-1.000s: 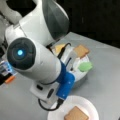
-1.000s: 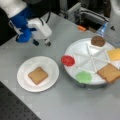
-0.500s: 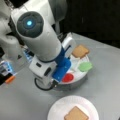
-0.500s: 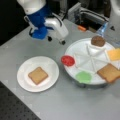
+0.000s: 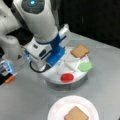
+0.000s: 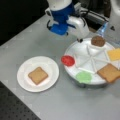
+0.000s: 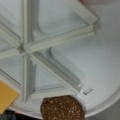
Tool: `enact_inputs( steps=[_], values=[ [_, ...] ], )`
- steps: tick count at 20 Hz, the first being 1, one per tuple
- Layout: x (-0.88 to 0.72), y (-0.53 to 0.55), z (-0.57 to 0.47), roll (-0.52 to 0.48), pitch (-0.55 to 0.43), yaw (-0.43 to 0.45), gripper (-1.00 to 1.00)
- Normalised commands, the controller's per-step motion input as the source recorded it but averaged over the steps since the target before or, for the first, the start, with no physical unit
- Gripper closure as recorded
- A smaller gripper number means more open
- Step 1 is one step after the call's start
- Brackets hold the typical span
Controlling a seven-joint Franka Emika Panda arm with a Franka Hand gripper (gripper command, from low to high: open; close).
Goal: Ingredient selection for cheeseburger or sandwich
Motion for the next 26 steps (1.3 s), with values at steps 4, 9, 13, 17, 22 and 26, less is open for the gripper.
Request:
enact_inputs(
  steps=[4,9,13,17,22,26],
  values=[
    [-0.25,0.3,-0.14,-0.322,-0.105,0.056,-1.0],
    [-0.16,0.32,-0.12,-0.245,-0.072,0.102,-1.0],
    [-0.1,0.27,-0.17,-0.24,-0.078,0.083,-1.0],
    [-0.09,0.21,-0.22,-0.27,-0.064,0.029,-1.0],
    [-0.08,0.13,-0.22,-0.284,-0.084,-0.009,-1.0],
    [-0.07,0.04,-0.15,-0.213,-0.091,-0.012,-1.0]
  ],
)
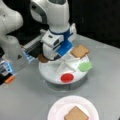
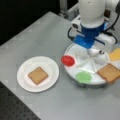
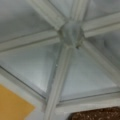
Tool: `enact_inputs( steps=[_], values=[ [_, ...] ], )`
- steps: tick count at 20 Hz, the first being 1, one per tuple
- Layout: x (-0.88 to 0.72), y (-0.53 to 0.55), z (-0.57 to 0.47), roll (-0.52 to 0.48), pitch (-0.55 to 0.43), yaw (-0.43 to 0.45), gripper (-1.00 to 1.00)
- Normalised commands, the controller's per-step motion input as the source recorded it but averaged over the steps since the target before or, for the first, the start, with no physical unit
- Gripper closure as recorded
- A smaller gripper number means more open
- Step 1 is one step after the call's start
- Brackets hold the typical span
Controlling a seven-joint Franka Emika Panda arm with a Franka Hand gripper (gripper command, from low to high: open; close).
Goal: Ingredient selection for cheeseburger or sandwich
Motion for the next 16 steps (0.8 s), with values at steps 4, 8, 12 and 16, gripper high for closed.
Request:
enact_inputs(
  steps=[4,8,12,16],
  values=[
    [-0.07,0.08,-0.15,-0.164,-0.111,-0.029,-1.0],
    [-0.09,0.15,-0.18,-0.172,-0.113,-0.047,-1.0],
    [-0.08,0.12,-0.15,-0.141,-0.102,-0.044,-1.0],
    [-0.04,0.07,-0.14,-0.1,-0.107,-0.029,-1.0]
  ],
)
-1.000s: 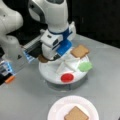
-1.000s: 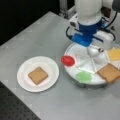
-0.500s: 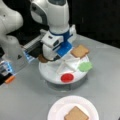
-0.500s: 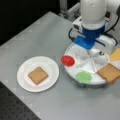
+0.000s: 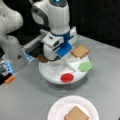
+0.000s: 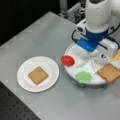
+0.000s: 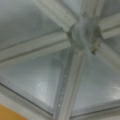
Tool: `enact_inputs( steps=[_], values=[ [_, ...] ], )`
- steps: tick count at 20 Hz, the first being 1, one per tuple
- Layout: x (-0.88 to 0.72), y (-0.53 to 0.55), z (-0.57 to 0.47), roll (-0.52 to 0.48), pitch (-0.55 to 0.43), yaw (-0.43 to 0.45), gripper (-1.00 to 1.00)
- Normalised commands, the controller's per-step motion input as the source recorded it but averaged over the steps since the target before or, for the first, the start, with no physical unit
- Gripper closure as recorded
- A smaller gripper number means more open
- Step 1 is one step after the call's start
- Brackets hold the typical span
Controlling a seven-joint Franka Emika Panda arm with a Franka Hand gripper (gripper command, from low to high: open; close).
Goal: Ingredient selection for cheeseburger or sandwich
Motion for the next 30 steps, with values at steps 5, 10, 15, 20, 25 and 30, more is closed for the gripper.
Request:
enact_inputs(
  steps=[5,10,15,20,25,30],
  values=[
    [-0.01,0.04,-0.12,-0.081,-0.1,-0.013,-1.0],
    [0.0,0.01,-0.12,-0.072,-0.081,0.0,-1.0],
    [0.0,0.01,-0.12,-0.067,-0.085,0.003,-1.0],
    [-0.04,0.02,-0.12,-0.078,-0.099,0.003,-1.0],
    [-0.06,0.02,-0.1,-0.078,-0.103,0.002,-1.0],
    [-0.05,0.0,-0.11,-0.068,-0.113,0.005,-1.0]
  ],
)
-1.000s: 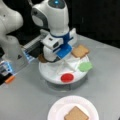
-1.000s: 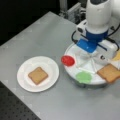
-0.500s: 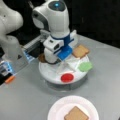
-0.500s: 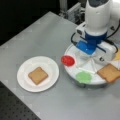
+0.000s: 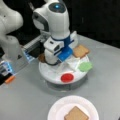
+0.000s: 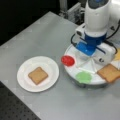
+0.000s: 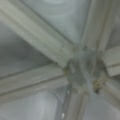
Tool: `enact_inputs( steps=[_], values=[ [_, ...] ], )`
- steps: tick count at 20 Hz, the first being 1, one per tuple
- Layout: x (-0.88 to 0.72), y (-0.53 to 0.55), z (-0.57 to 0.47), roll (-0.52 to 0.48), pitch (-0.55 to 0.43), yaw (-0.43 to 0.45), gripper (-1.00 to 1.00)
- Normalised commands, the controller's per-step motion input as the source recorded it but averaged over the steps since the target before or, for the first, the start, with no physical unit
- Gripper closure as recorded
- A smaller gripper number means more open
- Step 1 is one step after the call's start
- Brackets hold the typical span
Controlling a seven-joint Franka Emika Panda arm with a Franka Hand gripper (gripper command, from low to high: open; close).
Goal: Ingredient selection for cheeseburger or sandwich
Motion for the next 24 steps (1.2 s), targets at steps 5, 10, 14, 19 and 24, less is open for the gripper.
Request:
enact_inputs(
  steps=[5,10,14,19,24],
  values=[
    [-0.04,-0.03,-0.11,-0.078,-0.09,0.011,-1.0],
    [-0.03,-0.04,-0.14,-0.097,-0.086,0.008,-1.0],
    [-0.02,-0.03,-0.12,-0.117,-0.074,0.004,-1.0],
    [-0.03,0.0,-0.08,-0.13,-0.077,0.004,-1.0],
    [-0.03,0.01,-0.09,-0.13,-0.09,0.027,-1.0]
  ],
)
